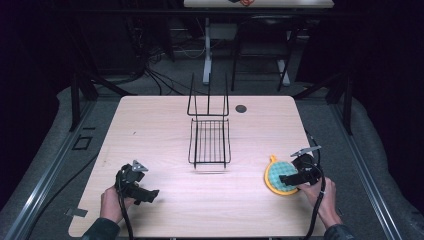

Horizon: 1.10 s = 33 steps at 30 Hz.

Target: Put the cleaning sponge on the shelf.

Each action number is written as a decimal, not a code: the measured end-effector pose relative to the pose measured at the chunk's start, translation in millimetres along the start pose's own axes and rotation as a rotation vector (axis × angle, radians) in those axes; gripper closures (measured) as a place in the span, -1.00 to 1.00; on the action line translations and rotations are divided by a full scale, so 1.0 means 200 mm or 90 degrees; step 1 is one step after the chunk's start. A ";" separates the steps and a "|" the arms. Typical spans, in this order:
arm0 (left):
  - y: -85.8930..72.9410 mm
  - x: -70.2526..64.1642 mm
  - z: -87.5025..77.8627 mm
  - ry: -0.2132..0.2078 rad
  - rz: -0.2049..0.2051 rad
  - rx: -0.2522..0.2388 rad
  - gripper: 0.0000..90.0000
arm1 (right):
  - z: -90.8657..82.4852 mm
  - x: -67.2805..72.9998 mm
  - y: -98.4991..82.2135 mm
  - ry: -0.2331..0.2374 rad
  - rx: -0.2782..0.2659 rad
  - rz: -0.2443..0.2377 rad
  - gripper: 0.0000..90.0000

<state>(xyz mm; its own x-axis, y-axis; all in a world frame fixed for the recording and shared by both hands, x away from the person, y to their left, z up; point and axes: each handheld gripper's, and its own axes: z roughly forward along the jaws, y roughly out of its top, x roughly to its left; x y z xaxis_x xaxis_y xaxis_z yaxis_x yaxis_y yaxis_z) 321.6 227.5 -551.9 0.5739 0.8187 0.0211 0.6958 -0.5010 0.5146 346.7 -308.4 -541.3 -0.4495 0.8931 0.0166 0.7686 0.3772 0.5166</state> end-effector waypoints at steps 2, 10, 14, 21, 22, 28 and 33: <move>0.00 0.00 0.00 -0.006 0.004 0.011 -0.99 | 0.00 -0.01 -0.02 0.016 0.004 0.016 -0.43; 0.00 -0.01 0.00 -0.007 0.006 0.011 -0.99 | 0.01 -0.01 -0.04 0.014 0.004 0.047 -0.20; 0.00 -0.01 -0.01 -0.001 0.006 0.002 -0.98 | 0.00 0.00 -0.03 0.010 0.007 0.043 -0.02; -0.01 -0.01 -0.01 0.000 0.005 0.004 -0.97 | 0.00 0.02 -0.03 -0.008 0.013 0.038 0.30; -0.01 -0.01 -0.01 0.000 0.006 0.004 -0.97 | -0.01 0.02 -0.03 -0.011 0.010 0.033 0.36; -0.01 -0.01 -0.02 0.005 0.001 -0.005 -0.97 | -0.02 0.01 -0.04 -0.035 -0.004 0.035 0.66; -0.01 0.00 -0.02 0.005 0.002 0.000 -0.96 | -0.03 0.01 -0.05 -0.034 -0.018 0.044 0.78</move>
<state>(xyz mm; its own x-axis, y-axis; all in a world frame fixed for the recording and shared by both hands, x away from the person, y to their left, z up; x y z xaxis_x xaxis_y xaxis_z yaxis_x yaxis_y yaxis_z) 318.1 229.1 -549.8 0.5724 0.8195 0.0289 0.6944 -0.5031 0.5144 335.6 -311.5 -541.0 -0.3705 0.9288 0.0069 0.7829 0.3083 0.5404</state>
